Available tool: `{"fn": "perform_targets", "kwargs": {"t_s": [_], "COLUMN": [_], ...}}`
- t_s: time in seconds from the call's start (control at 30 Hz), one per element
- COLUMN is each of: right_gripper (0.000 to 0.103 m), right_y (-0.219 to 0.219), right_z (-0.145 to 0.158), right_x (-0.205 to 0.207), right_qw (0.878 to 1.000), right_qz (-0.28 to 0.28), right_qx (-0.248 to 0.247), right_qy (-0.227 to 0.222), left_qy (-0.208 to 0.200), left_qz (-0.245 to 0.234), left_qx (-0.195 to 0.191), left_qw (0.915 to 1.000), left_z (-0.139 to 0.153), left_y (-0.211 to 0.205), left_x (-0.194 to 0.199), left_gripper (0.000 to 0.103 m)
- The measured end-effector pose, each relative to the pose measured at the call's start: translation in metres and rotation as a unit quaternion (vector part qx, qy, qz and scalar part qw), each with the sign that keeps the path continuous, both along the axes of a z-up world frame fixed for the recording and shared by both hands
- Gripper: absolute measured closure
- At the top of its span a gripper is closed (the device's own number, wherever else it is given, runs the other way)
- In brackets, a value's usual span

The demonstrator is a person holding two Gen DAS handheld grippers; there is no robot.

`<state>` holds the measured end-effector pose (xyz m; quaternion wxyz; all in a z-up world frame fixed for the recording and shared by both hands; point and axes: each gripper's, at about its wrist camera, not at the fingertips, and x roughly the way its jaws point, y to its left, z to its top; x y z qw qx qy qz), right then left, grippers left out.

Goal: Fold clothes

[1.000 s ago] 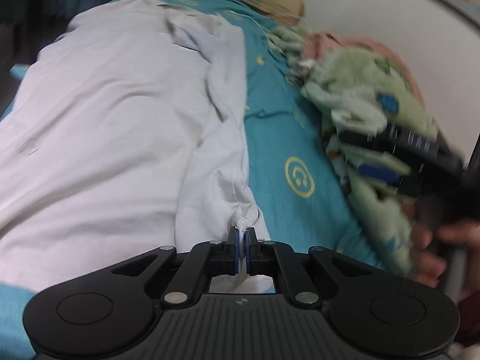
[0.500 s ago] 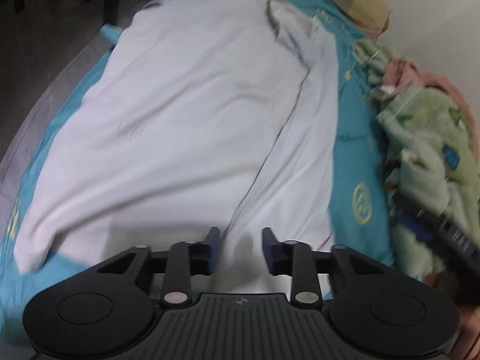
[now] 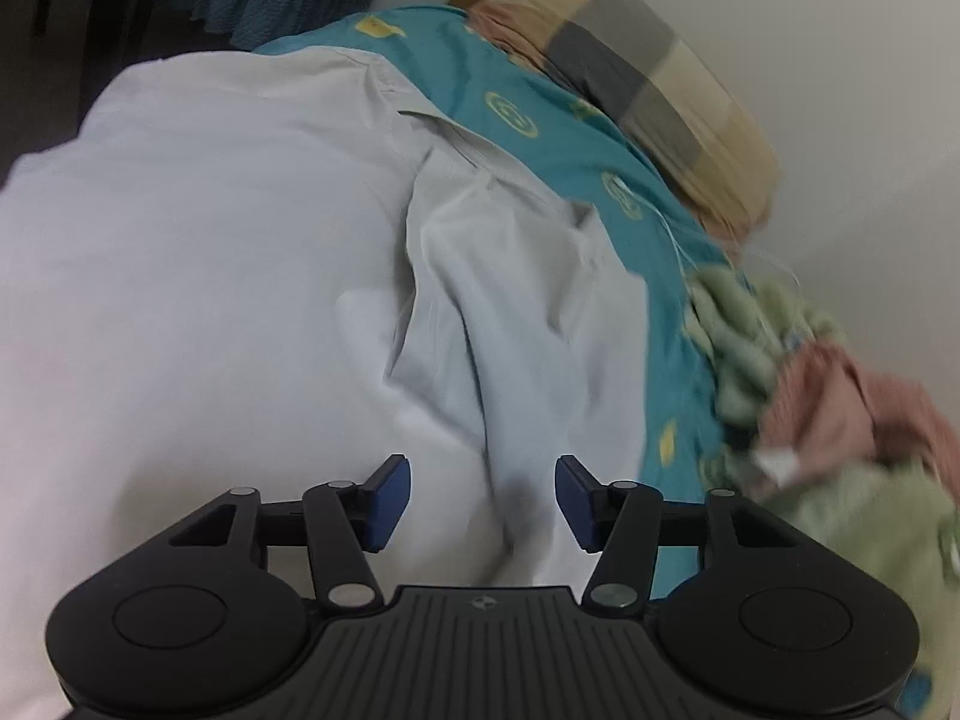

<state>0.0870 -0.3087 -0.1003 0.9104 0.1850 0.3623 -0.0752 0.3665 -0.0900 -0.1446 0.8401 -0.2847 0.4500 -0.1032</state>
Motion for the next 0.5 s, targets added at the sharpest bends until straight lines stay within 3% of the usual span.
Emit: {"fn": "perform_targets", "kwargs": {"t_s": [0.07,0.13,0.17,0.2,0.23,0.4,0.5], "right_gripper": [0.02,0.02,0.021,0.021,0.021,0.021,0.02], "right_y": [-0.005,-0.01,-0.012,-0.013,-0.014,-0.013,-0.012], "right_z": [-0.005,-0.009,-0.012,-0.013,-0.013,-0.015,-0.015], "right_x": [0.005,0.009,0.012,0.013,0.014,0.016,0.017], "right_qw": [1.0,1.0,1.0,1.0,0.999,0.999,0.999], "right_qz": [-0.007,-0.015,-0.019,-0.022,-0.024,-0.019,-0.013], "right_qx": [0.007,0.013,0.017,0.019,0.02,0.023,0.023], "right_qy": [-0.001,-0.002,-0.003,-0.006,-0.011,-0.023,-0.028], "left_qy": [-0.003,-0.014,-0.024,-0.038,-0.05,-0.086,-0.083], "left_qz": [0.035,0.054,0.055,0.048,0.042,0.037,0.039], "left_qx": [0.033,0.054,0.064,0.085,0.103,0.186,0.234], "left_qw": [0.9988,0.997,0.9961,0.9945,0.9925,0.9782,0.9679], "left_z": [-0.01,-0.014,-0.014,-0.012,-0.01,0.008,0.005], "left_y": [-0.01,-0.02,-0.025,-0.031,-0.035,-0.036,-0.029], "left_x": [0.013,0.021,0.024,0.028,0.03,0.044,0.052], "left_gripper": [0.06,0.061,0.067,0.077,0.098,0.098,0.098]}}
